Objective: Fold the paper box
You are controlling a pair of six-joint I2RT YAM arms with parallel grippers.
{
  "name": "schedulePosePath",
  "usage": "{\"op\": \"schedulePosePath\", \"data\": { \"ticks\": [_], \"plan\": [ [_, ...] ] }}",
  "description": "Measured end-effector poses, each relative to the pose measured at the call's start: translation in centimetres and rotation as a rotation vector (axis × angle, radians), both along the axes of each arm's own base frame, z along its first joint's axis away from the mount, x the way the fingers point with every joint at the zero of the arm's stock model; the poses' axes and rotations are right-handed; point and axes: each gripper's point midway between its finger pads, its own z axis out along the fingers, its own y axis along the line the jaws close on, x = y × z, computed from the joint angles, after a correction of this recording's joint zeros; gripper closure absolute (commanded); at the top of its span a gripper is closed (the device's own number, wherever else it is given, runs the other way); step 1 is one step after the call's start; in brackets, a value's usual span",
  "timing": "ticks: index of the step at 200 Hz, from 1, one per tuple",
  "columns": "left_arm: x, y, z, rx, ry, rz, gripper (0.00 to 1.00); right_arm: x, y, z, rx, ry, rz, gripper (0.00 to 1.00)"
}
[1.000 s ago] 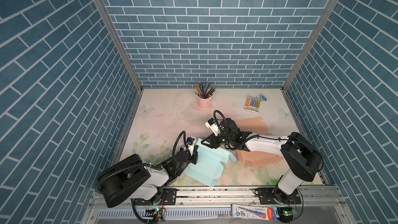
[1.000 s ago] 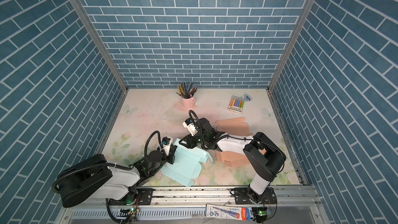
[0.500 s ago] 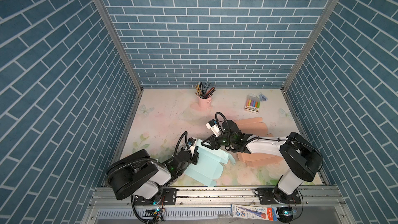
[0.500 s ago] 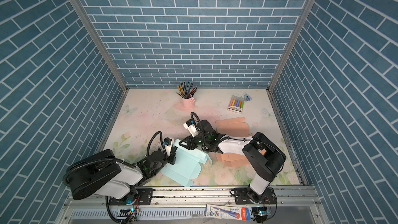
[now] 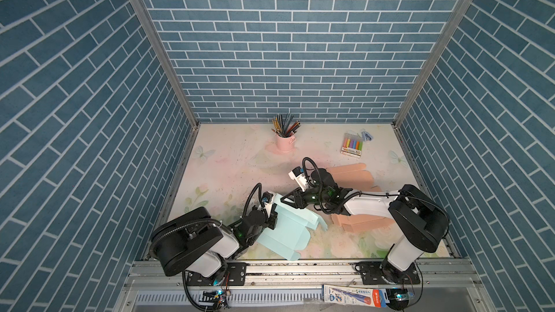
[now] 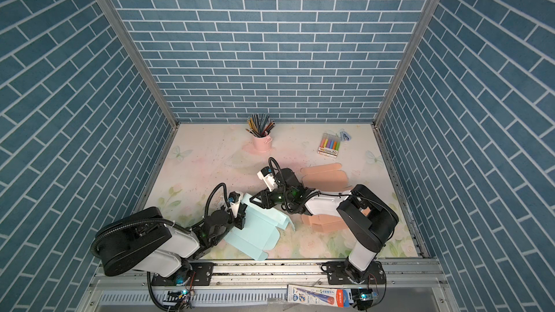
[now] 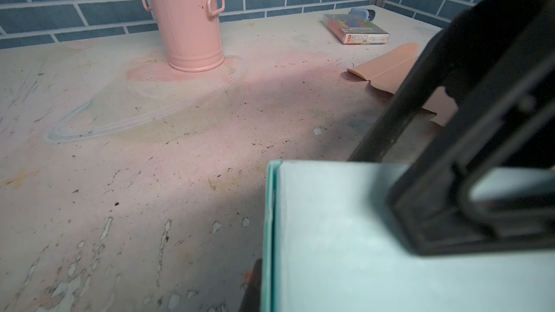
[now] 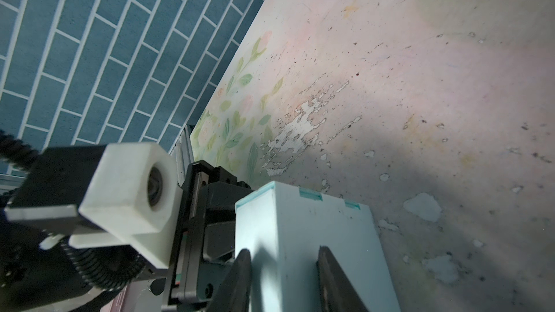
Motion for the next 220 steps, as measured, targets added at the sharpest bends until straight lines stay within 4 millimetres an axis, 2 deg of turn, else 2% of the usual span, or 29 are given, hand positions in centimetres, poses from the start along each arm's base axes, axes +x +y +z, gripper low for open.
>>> {"op": "schedulePosePath", "data": {
  "ticks": [70, 97, 123, 160, 188, 220],
  "plan": [
    [-0.2, 0.2, 0.3, -0.007, 0.000, -0.001, 0.85, -0.3, 0.2, -0.1, 0.002, 0.022, 0.007, 0.64],
    [-0.1, 0.2, 0.5, -0.012, -0.005, 0.002, 0.91, -0.3, 0.3, -0.1, 0.003, 0.023, 0.009, 0.64],
    [-0.1, 0.3, 0.5, -0.007, -0.009, 0.005, 0.91, -0.1, 0.4, 0.1, 0.001, 0.023, 0.006, 0.64],
    [-0.1, 0.3, 0.6, -0.008, -0.008, 0.006, 0.86, -0.1, 0.5, 0.0, -0.004, 0.027, 0.006, 0.64],
    [0.0, 0.2, 1.5, -0.034, -0.026, 0.009, 0.85, -0.2, 0.4, -0.1, -0.007, 0.031, 0.009, 0.64],
    [0.0, 0.2, 1.9, -0.040, -0.032, 0.008, 0.90, -0.2, 0.5, 0.0, -0.006, 0.029, 0.007, 0.65]
  ]
}}
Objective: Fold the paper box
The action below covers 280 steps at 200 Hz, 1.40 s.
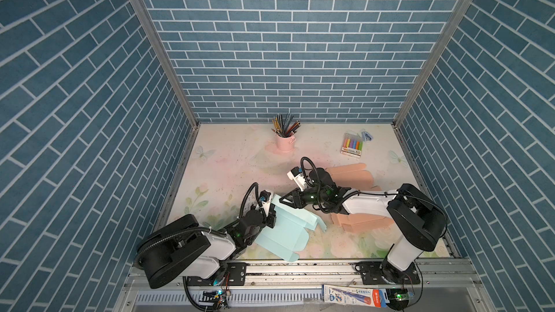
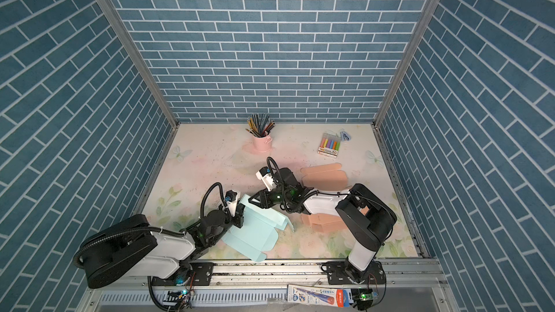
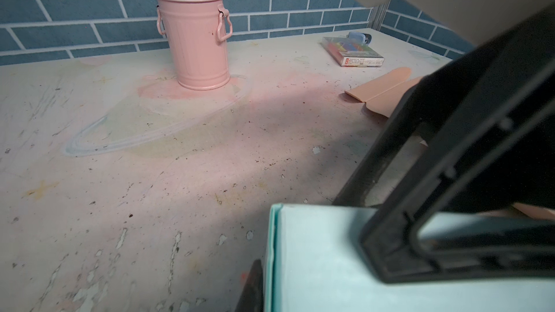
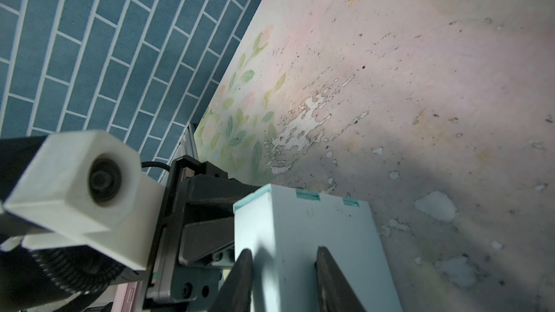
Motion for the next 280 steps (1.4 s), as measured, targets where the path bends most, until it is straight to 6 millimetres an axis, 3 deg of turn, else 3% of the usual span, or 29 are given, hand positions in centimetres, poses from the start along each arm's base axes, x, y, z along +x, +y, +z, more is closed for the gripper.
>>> {"op": "schedulePosePath", "data": {
  "ticks": [79, 123, 142, 165, 194, 215, 236, 251, 280],
  "plan": [
    [-0.1, 0.1, 0.0, 0.002, 0.000, -0.002, 0.92, 0.0, 0.1, 0.1, 0.004, 0.004, -0.001, 0.64],
    [-0.3, 0.4, 0.0, -0.009, 0.019, 0.015, 0.92, -0.1, -0.3, 0.4, -0.052, -0.002, 0.003, 0.53],
    [0.0, 0.6, 0.4, -0.034, 0.030, 0.044, 0.92, 0.7, -0.8, 2.1, -0.103, -0.072, -0.018, 0.51],
    [0.2, 0.9, 1.2, -0.074, 0.043, 0.068, 0.92, 2.1, -1.7, 6.8, -0.116, -0.215, -0.063, 0.51],
    [0.7, 1.9, 2.5, -0.140, 0.048, 0.106, 0.92, 2.3, -3.6, 13.2, -0.054, -0.390, -0.124, 0.59],
    [1.0, 2.7, 3.7, -0.186, 0.043, 0.125, 0.92, 1.6, -4.9, 15.4, -0.012, -0.469, -0.138, 0.71],
    [1.3, 3.7, 4.7, -0.220, 0.036, 0.150, 0.92, 0.5, -5.7, 15.5, -0.008, -0.530, -0.126, 0.84],
    [1.5, 4.3, 5.0, -0.232, 0.042, 0.168, 0.92, -0.3, -5.8, 15.2, -0.024, -0.569, -0.105, 1.00],
    [1.9, 5.5, 4.5, -0.232, 0.083, 0.212, 0.92, -0.9, -5.7, 14.8, -0.070, -0.622, -0.093, 1.00]
  ]
}}
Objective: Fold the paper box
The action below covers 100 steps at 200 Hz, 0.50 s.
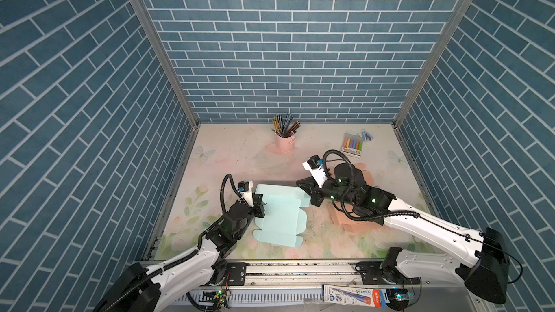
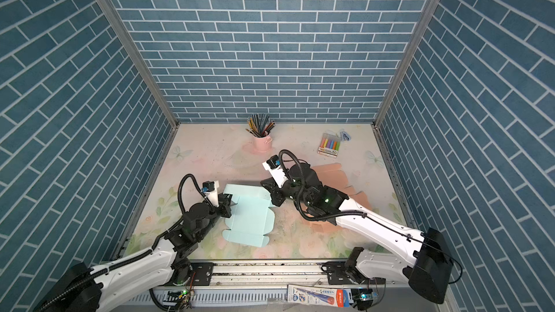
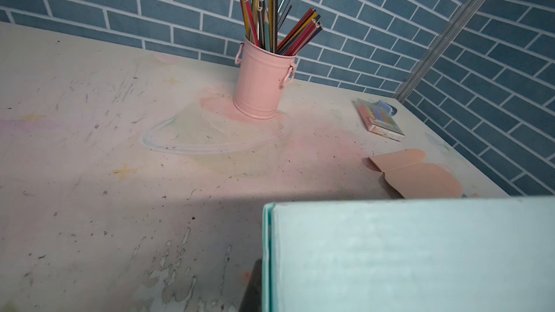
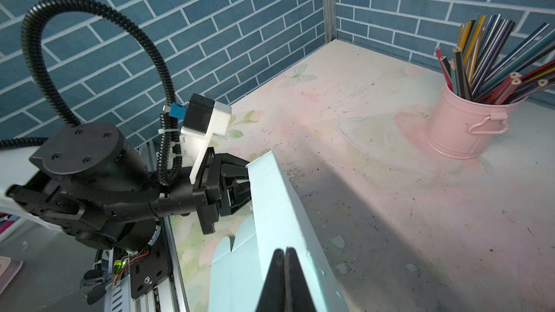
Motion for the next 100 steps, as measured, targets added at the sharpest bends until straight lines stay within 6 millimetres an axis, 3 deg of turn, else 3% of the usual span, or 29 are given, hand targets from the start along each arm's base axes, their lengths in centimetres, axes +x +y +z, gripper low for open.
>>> {"op": "schedulePosePath", "data": {
  "ticks": [100],
  "plan": [
    [0.6, 1.3, -0.7, -0.010, 0.112, 0.080, 0.93, 1.5, -0.2, -1.8, -0.148, -0.057, -0.114, 1.00]
  ]
}}
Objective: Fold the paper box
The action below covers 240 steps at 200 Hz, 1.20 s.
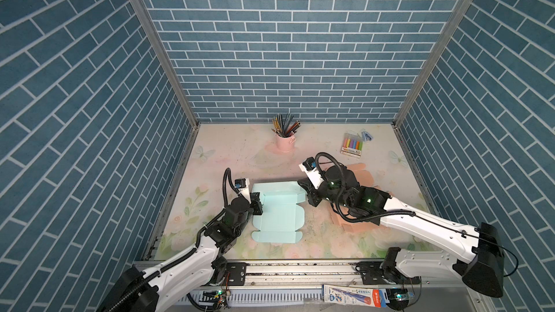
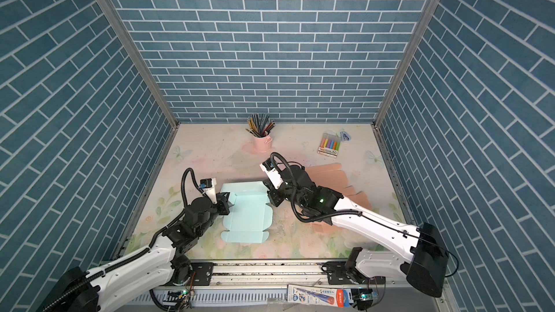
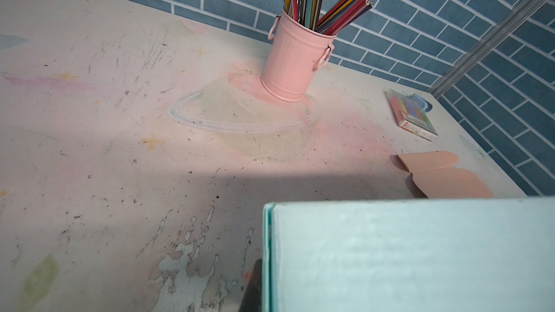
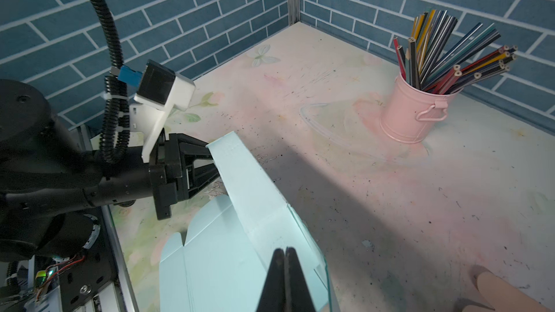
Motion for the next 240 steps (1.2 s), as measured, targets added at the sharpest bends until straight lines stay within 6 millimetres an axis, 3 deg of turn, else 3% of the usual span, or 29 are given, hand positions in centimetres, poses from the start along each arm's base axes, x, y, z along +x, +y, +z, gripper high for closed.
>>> {"op": "schedulePosePath", "data": {
  "ticks": [46, 136, 240],
  "plan": [
    [0.1, 0.0, 0.1, -0.009, 0.004, 0.008, 0.93, 0.8, 0.5, -2.7, -0.096, 0.030, -0.028, 1.00],
    [-0.1, 0.2, 0.1, -0.009, 0.012, 0.011, 0.94, 1.6, 1.4, -4.8, -0.178, 0.030, -0.038, 1.00],
    [0.0, -0.2, 0.7, -0.052, 0.022, 0.003, 0.95, 1.9, 2.7, -4.1, -0.172, -0.016, 0.002, 1.00]
  ]
}}
